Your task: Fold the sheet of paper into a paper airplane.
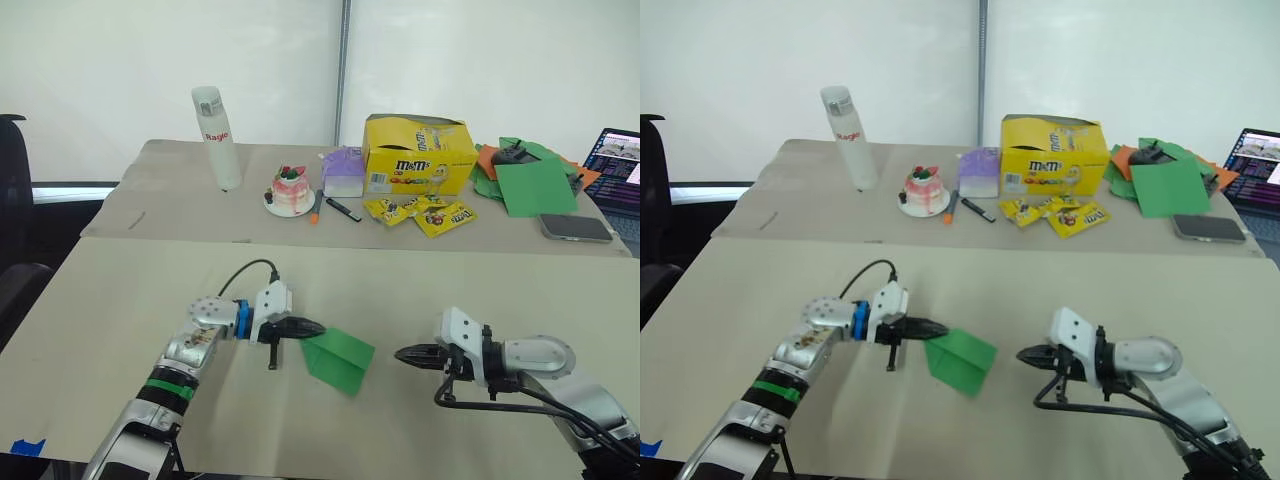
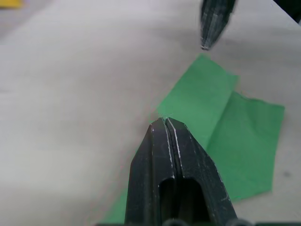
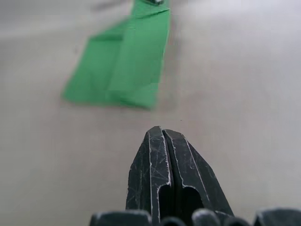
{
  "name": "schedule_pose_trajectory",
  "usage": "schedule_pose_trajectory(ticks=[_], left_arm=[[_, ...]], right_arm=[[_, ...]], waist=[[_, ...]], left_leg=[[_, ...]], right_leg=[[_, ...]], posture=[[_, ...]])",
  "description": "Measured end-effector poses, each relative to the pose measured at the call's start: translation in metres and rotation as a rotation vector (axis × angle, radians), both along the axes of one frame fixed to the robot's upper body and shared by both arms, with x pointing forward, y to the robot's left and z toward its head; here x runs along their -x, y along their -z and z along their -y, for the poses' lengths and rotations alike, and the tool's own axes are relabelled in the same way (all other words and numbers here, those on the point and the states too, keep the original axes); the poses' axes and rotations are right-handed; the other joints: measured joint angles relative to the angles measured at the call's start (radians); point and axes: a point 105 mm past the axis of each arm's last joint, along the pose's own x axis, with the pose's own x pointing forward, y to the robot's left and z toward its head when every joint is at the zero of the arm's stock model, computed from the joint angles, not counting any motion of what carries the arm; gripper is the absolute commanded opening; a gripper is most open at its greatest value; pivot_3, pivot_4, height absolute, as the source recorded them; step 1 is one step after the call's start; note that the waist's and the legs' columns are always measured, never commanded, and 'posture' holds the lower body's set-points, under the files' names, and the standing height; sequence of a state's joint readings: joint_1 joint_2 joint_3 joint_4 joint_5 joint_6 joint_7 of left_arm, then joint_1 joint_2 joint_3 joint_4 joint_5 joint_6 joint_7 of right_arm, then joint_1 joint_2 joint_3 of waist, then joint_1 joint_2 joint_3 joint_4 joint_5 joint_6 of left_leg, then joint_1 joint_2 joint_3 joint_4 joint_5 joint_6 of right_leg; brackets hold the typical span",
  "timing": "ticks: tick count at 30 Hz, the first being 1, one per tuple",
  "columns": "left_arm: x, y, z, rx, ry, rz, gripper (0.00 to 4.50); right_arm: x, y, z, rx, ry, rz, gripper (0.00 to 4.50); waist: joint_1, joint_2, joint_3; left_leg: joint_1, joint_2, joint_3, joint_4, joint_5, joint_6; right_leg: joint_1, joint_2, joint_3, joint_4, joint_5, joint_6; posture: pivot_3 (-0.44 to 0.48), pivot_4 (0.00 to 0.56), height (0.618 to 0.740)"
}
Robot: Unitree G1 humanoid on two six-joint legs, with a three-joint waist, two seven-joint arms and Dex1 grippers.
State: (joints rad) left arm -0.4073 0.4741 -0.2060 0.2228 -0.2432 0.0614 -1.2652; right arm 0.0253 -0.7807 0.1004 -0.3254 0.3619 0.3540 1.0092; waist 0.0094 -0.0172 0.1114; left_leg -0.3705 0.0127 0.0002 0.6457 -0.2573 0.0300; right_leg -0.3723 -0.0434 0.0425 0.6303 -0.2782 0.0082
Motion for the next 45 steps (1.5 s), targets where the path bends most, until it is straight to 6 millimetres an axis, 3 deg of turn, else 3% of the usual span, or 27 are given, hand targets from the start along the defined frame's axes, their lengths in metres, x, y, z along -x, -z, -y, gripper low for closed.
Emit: schedule_pose_trajectory(ticks=[5,9,10,17,24,27,33,35,41,45], left_arm=[[-0.002,-0.023,-0.023,0.023,-0.07,-0.021,2.17],[0.007,-0.02,-0.027,0.022,-0.09,-0.057,3.53],[0.009,-0.018,-0.028,0.019,-0.097,-0.062,3.81],[0.021,-0.01,-0.027,0.002,-0.109,-0.095,3.81],[0.03,-0.004,-0.03,-0.036,-0.093,-0.122,3.81],[0.034,0.0,-0.036,-0.066,-0.098,-0.136,3.88],[0.046,0.006,-0.035,-0.083,-0.086,-0.174,3.88],[0.047,0.006,-0.035,-0.085,-0.085,-0.176,3.88],[0.068,0.02,-0.046,-0.146,-0.062,-0.292,3.88],[0.073,0.022,-0.044,-0.134,-0.045,-0.328,3.88]], right_arm=[[0.007,0.0,0.001,-0.084,0.087,-0.084,1.56],[0.0,-0.005,0.002,-0.079,0.134,-0.017,2.91],[-0.001,-0.005,0.002,-0.085,0.145,-0.015,2.93],[0.015,0.004,-0.012,-0.187,0.15,-0.2,2.93],[0.011,0.002,-0.033,-0.306,0.152,-0.301,2.93],[0.01,0.003,-0.041,-0.338,0.143,-0.344,2.11],[0.008,0.009,-0.05,-0.346,0.13,-0.391,0.03],[0.007,0.011,-0.05,-0.34,0.132,-0.392,0.03],[-0.009,0.004,-0.047,-0.241,0.091,-0.227,0.03],[-0.043,-0.039,-0.046,-0.148,0.037,0.18,0.03]], waist=[[0.0,0.0,0.001],[-0.001,0.001,0.001],[-0.001,0.001,0.002],[-0.001,0.001,0.003],[-0.004,0.003,0.004],[-0.008,0.003,0.004],[-0.007,0.003,0.005],[-0.008,0.004,0.005],[-0.022,0.006,0.007],[-0.022,0.007,0.01]], left_leg=[[0.0,0.0,0.0,0.0,0.0,0.0],[0.0,0.0,0.0,0.0,0.0,0.0],[0.0,0.0,0.0,0.0,0.0,0.0],[0.0,0.001,0.0,-0.001,0.0,0.0],[0.0,0.001,0.0,-0.001,0.0,0.0],[0.0,0.001,0.0,-0.002,0.0,0.0],[0.0,0.0,0.0,-0.002,0.0,0.0],[0.0,0.0,0.0,-0.002,0.0,0.0],[0.0,0.0,0.001,-0.003,0.0,0.0],[0.001,0.0,0.002,-0.003,0.0,0.0]], right_leg=[[0.0,-0.002,0.001,0.0,0.0,0.0],[0.0,-0.002,0.001,-0.001,0.0,0.0],[0.0,-0.002,0.001,-0.001,0.0,0.0],[0.0,-0.004,0.001,-0.001,0.0,0.0],[-0.001,-0.008,0.0,-0.001,0.0,-0.001],[-0.001,-0.009,0.0,-0.001,0.0,-0.001],[-0.001,-0.011,0.0,-0.002,0.0,-0.001],[-0.001,-0.011,0.0,-0.002,0.0,-0.001],[-0.002,-0.01,-0.001,-0.001,0.0,-0.001],[-0.003,-0.007,0.0,-0.001,0.0,-0.001]], posture=[[0.0,0.15,0.738],[0.0,0.15,0.738],[0.0,0.15,0.738],[0.0,0.15,0.738],[0.0,0.15,0.738],[0.0,0.15,0.738],[0.0,0.15,0.738],[0.0,0.15,0.738],[0.0,0.15,0.738],[0.0,0.15,0.738]])
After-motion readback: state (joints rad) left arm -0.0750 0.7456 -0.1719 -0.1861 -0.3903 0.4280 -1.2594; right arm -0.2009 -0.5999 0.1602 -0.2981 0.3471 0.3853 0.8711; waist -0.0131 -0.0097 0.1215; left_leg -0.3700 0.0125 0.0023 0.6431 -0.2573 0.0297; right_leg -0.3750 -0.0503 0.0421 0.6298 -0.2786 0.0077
